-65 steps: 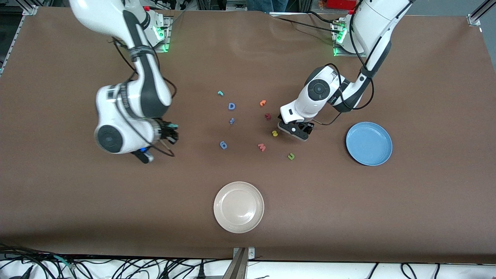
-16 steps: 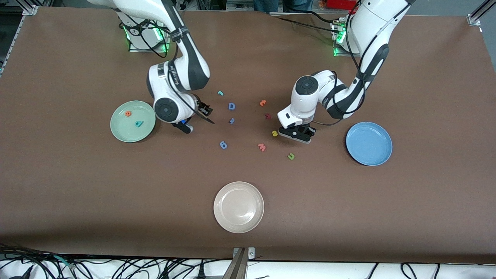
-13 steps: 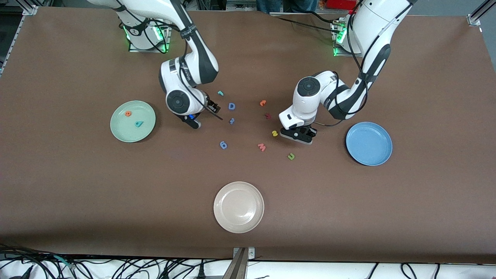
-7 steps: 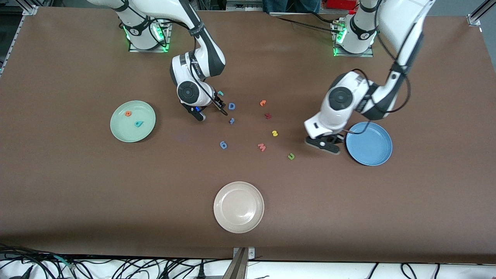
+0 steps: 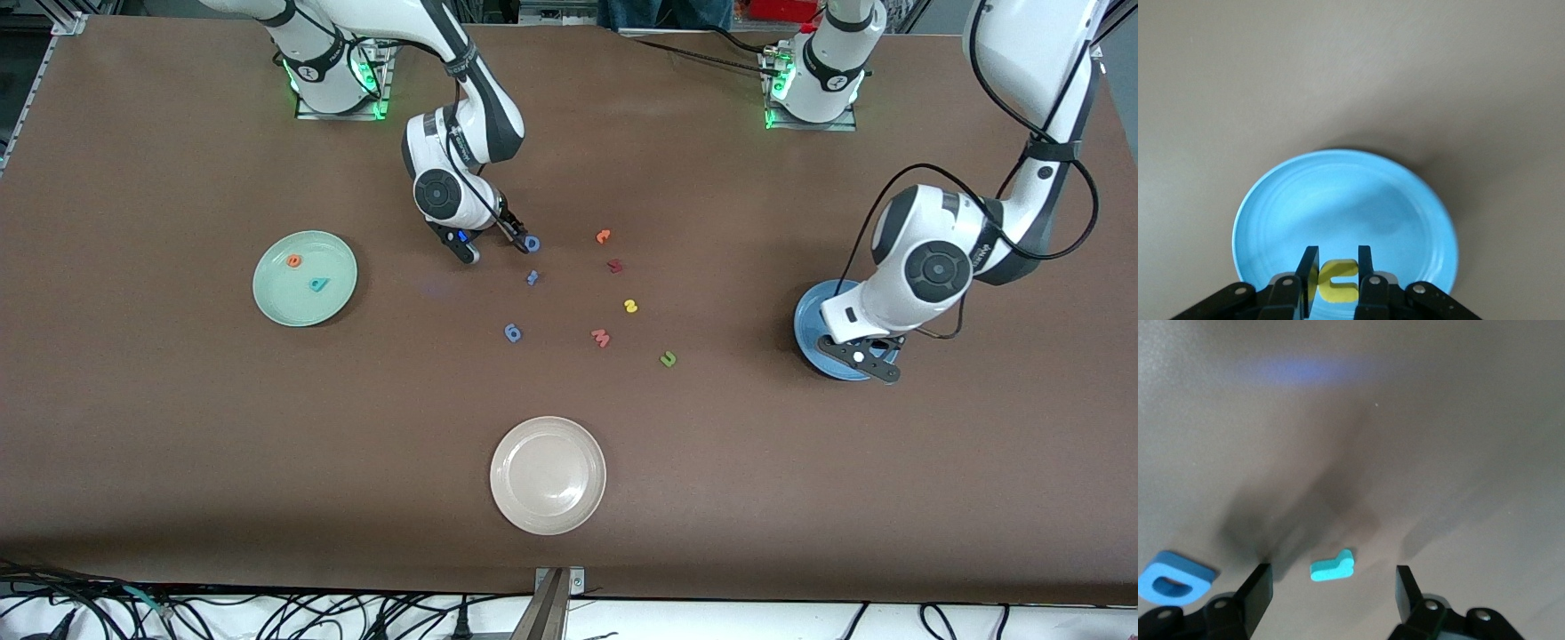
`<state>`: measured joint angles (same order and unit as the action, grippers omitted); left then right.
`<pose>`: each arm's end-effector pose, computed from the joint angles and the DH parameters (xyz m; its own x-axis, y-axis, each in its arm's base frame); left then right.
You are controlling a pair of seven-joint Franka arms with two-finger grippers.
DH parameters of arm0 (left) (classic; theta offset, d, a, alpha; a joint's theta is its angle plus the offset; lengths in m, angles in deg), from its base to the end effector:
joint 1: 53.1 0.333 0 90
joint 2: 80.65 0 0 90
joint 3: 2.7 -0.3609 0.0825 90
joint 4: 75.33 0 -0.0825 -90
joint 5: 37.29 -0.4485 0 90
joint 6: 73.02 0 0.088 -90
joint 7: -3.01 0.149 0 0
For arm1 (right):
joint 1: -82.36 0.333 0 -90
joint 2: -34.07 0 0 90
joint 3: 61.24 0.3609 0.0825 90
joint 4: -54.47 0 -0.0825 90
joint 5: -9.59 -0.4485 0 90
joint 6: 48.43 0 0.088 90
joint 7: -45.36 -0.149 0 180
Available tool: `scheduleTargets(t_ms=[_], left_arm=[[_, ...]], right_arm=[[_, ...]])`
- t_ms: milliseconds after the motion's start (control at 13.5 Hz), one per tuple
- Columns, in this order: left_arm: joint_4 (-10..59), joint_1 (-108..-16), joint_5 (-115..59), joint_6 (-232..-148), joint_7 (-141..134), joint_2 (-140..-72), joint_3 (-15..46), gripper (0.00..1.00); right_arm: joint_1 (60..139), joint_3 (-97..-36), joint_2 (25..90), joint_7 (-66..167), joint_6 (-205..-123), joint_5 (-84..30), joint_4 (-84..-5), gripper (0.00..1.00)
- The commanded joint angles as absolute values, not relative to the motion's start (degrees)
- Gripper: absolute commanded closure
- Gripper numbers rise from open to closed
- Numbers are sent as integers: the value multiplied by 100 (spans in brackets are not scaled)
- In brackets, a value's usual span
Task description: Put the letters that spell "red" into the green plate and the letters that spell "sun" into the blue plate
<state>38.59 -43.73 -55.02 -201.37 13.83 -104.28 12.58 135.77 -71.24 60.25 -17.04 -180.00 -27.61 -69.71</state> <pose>0.6490 -0.0478 0.2034 0.8744 -0.4567 -0.1637 -0.4729 -0.8777 -0.0773 0.3987 0.4116 0.1090 0.5899 -0.7146 -0.3760 -0.7010 -0.6843 0.2006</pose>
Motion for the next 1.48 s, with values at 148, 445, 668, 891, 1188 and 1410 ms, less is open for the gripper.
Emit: scheduleTargets(t_ms=[148, 445, 668, 891, 1188, 1410], left_arm=[[3735, -4221, -5285, -20099, 1576, -10666, 1286, 0], [3700, -4273, -4740, -20047, 272, -10578, 1268, 0], [3691, -4597, -4460, -20055, -1240, -10578, 1338, 0], [3525, -5010, -3688, -20108, -2524, -10604, 1443, 0], [3165, -5713, -3553, -20248, -4387, -10911, 1444, 0], [2936, -6118, -3562, -20609, -5532, -11254, 1444, 0]], right_arm=[[13598, -6977, 5745, -1924, -18088, -2865, -7271, 28], [13729, -6985, 5745, -1915, -18237, -2734, -7315, 42], [13800, -6994, 5693, -1915, -18624, -2549, -7420, 41], [13879, -6994, 5657, -1915, -18957, -2364, -7438, 41], [13976, -7003, 5657, -1915, -19055, -1925, -7639, 41], [13976, -7003, 5613, -1915, -19047, -1898, -7736, 41]])
